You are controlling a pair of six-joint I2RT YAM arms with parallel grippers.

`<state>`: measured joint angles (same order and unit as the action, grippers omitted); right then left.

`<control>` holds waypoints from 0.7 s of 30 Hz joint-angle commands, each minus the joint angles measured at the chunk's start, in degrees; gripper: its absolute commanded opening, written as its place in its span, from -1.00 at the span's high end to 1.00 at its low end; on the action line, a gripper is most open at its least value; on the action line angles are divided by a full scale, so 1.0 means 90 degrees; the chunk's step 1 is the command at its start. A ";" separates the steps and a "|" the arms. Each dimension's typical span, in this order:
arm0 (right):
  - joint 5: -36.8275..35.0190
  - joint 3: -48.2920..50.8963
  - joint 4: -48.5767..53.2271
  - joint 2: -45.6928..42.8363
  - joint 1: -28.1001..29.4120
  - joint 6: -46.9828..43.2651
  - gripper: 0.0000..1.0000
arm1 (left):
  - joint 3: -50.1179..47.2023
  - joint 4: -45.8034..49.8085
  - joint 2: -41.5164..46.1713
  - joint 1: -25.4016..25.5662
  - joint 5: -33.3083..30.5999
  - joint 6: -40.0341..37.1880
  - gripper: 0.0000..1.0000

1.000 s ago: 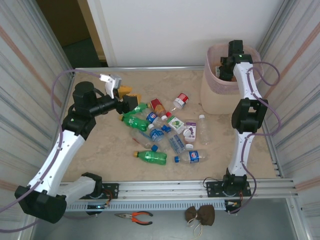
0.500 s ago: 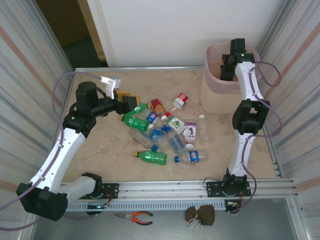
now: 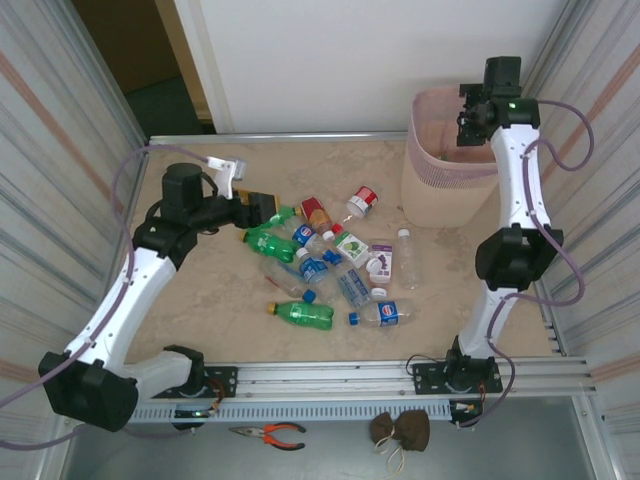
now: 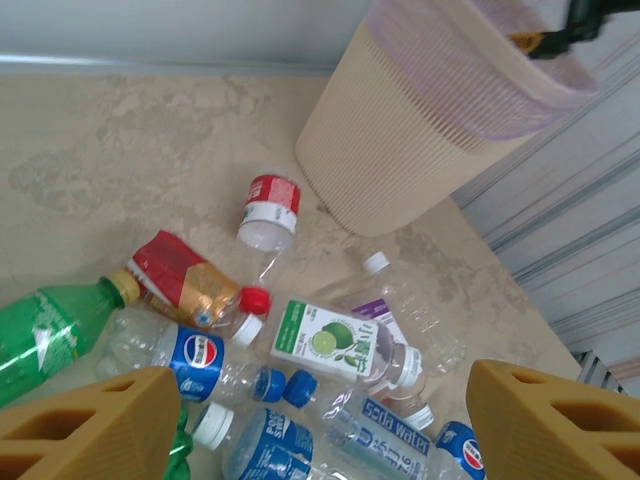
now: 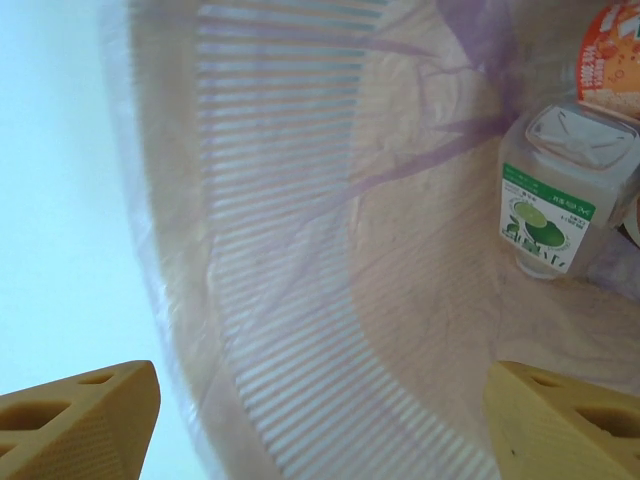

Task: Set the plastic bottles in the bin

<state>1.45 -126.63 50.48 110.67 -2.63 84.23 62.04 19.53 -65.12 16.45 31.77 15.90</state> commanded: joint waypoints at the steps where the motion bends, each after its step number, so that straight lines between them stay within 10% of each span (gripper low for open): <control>1: 0.0150 0.0270 -0.0306 -0.0514 0.0014 -0.1191 -0.63 | 0.0312 0.0404 -0.0168 -0.0031 -0.0229 -0.0037 -0.53; 11: 0.0460 0.1291 -0.1122 -0.1925 0.0029 -0.3575 -0.55 | 0.0990 0.1940 -0.0919 -0.0048 -0.1129 -0.1010 -0.53; 21: 0.0029 0.2438 -0.1156 -0.3012 0.0019 -0.3769 -0.56 | 0.0692 0.1714 -0.1502 -0.0417 -0.2235 0.2334 -0.38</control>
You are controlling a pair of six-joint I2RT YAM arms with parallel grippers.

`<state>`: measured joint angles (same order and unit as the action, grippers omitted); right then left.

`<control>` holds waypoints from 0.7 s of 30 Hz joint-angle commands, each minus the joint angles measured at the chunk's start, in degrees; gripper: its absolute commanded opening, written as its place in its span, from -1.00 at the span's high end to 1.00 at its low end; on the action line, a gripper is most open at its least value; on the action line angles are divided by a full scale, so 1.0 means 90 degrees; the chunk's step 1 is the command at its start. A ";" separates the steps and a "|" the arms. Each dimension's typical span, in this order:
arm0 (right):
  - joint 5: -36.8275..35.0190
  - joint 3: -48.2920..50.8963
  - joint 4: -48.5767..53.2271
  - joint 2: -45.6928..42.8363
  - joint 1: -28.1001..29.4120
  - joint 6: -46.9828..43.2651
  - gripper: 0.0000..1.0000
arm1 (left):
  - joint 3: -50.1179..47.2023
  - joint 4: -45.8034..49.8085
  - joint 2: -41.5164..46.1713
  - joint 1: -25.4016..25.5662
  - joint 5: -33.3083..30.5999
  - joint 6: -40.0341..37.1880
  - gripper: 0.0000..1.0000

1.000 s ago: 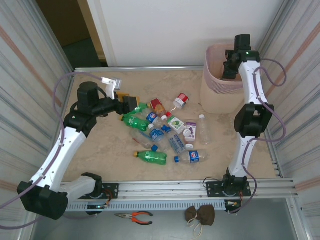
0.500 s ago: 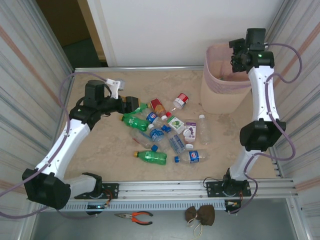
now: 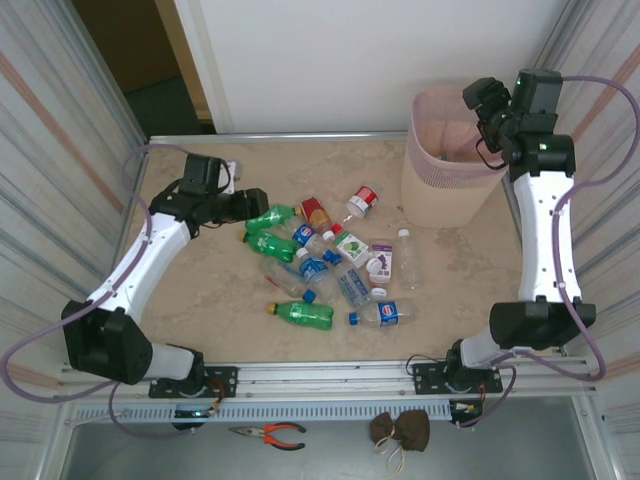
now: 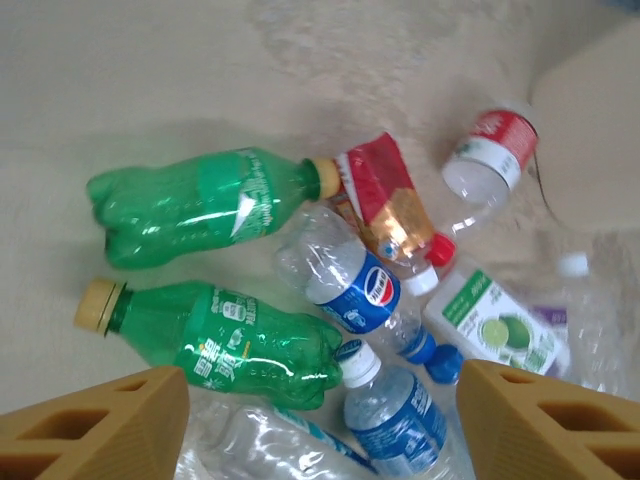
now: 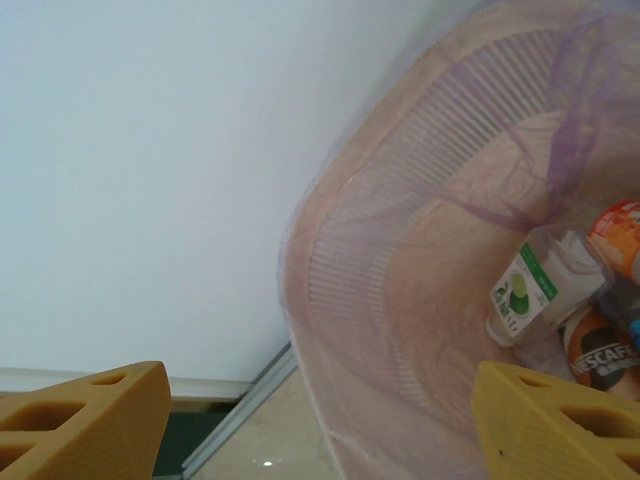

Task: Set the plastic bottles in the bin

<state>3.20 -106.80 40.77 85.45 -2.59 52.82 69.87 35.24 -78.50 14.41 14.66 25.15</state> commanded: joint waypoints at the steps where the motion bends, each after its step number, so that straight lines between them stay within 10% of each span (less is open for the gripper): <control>1: -0.0179 0.0302 -0.0068 -0.0276 0.0014 -0.0292 -0.56 | -0.0285 -0.0058 -0.0037 -0.0333 -0.0318 0.1629 -0.33; 21: -0.0229 0.0964 -0.0165 -0.0867 -0.0050 -0.0266 -0.55 | -0.1703 -0.1873 -0.1381 -0.1704 0.1437 0.3744 -0.18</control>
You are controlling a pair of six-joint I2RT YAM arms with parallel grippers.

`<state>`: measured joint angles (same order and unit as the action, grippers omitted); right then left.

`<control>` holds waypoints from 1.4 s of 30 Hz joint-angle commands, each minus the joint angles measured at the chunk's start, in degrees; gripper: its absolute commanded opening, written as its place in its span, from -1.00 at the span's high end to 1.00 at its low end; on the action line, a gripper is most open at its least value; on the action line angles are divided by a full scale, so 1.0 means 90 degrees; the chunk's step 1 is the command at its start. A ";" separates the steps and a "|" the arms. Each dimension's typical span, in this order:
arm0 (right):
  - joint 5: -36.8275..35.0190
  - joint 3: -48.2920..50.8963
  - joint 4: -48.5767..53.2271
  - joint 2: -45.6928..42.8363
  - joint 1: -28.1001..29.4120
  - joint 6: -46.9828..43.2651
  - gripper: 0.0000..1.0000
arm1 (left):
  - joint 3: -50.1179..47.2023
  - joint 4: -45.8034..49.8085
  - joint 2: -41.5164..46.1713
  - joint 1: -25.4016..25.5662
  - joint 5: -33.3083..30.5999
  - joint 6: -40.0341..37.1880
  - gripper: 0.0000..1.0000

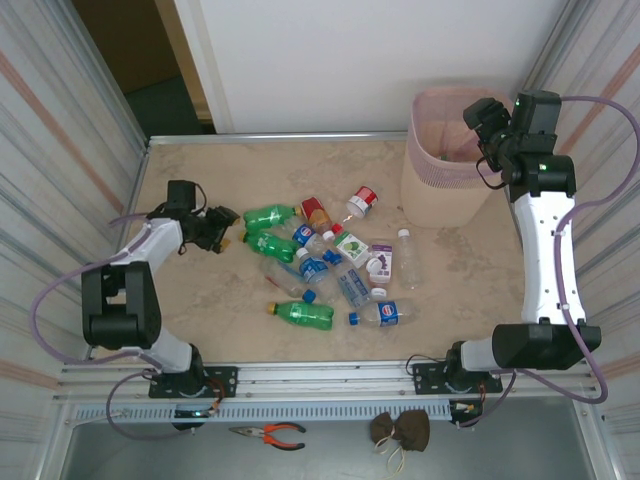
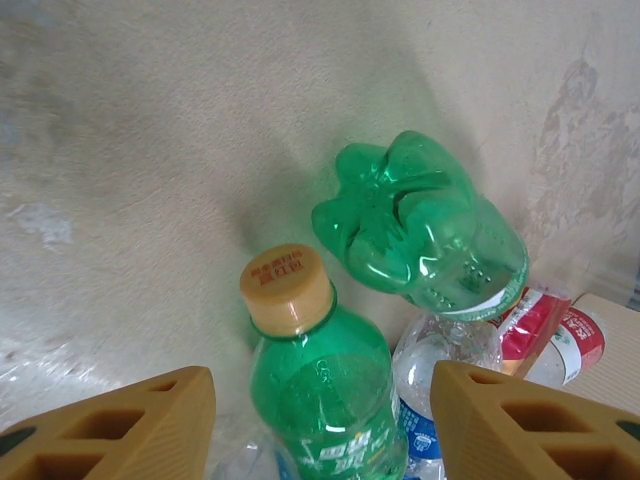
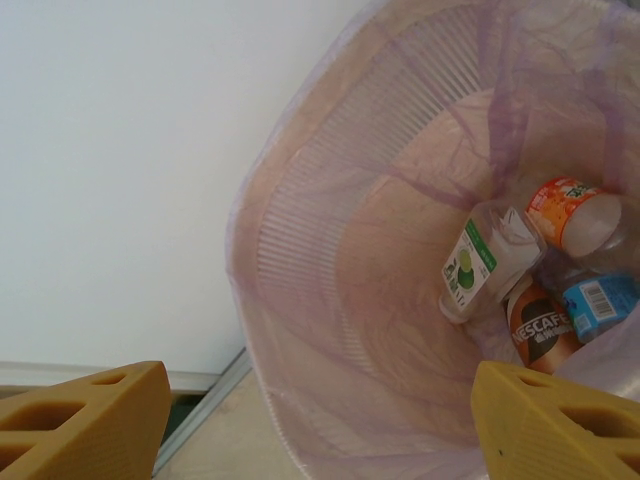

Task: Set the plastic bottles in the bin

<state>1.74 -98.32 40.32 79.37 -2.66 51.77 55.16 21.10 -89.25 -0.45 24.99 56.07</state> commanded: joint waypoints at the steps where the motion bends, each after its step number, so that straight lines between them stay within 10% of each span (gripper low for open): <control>1: -0.0067 0.0012 -0.0114 -0.0196 -0.0041 -0.0151 -0.55 | -0.0083 -0.0375 -0.0274 -0.0055 0.0312 0.0345 -0.18; 42: -0.0222 0.0109 -0.0073 -0.0503 -0.0172 -0.0225 -0.51 | -0.0298 -0.1079 -0.0710 -0.0069 0.0517 0.0916 0.40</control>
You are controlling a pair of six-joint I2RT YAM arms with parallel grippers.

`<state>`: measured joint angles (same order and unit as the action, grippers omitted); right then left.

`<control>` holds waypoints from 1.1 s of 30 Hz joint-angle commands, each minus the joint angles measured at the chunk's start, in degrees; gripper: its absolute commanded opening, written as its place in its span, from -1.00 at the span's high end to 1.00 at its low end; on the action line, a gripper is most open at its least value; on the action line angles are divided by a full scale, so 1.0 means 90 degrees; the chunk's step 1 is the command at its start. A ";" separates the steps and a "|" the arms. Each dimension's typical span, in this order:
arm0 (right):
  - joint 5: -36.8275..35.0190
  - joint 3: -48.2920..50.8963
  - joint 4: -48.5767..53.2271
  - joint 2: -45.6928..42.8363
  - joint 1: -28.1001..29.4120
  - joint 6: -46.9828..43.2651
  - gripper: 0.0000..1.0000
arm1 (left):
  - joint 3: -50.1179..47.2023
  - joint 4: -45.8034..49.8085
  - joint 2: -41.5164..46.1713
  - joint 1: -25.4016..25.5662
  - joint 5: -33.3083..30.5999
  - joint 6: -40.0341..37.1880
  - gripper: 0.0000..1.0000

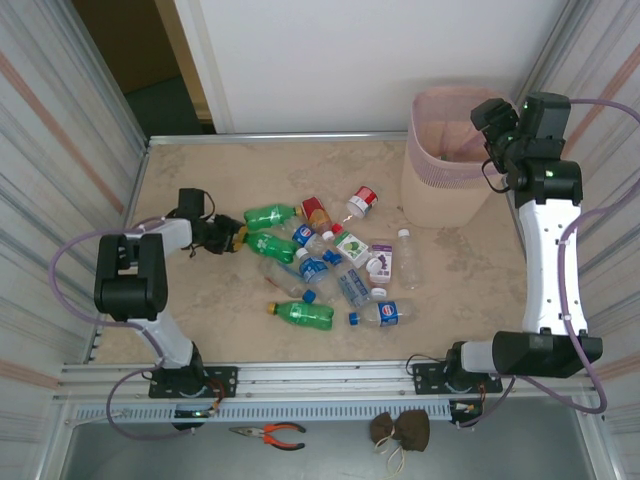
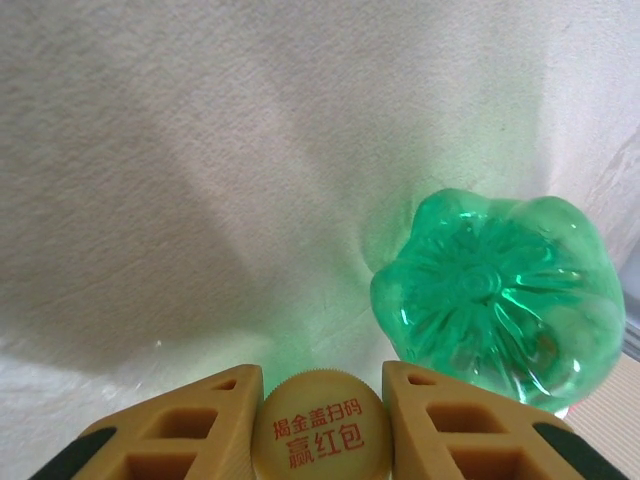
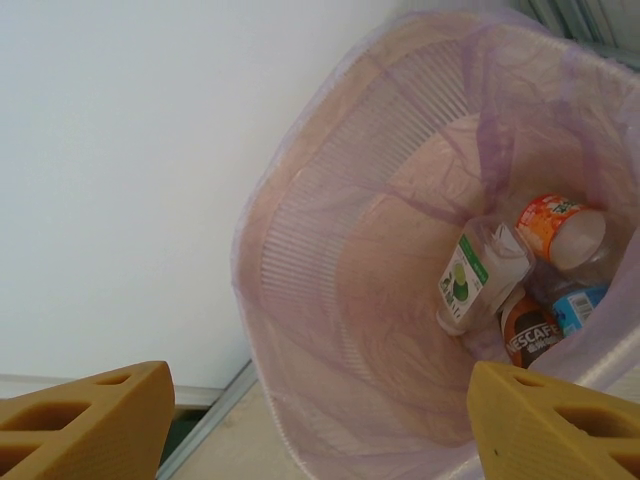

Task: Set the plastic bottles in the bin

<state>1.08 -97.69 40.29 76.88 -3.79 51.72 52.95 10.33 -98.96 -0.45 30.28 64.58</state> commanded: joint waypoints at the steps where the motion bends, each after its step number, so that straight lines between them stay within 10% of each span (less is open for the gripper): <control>1: -0.0156 0.0038 -0.0063 -0.0239 -0.0042 -0.0227 -0.51 | -0.0053 0.0181 0.0479 -0.0072 -0.0108 -0.0053 0.41; 17: 0.1582 0.1088 -0.2029 -0.1139 -0.0035 -0.1236 -0.48 | 0.0343 0.0460 0.3041 -0.0111 -0.0515 -0.2047 0.56; 33: 0.4695 0.1827 -0.3762 -0.1365 0.1768 -0.3830 -0.64 | 0.0875 -0.1539 0.4383 0.0162 0.2430 -0.3857 0.63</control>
<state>37.47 -81.73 8.97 66.00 8.36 28.14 57.01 0.86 -61.04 -0.34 45.10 35.33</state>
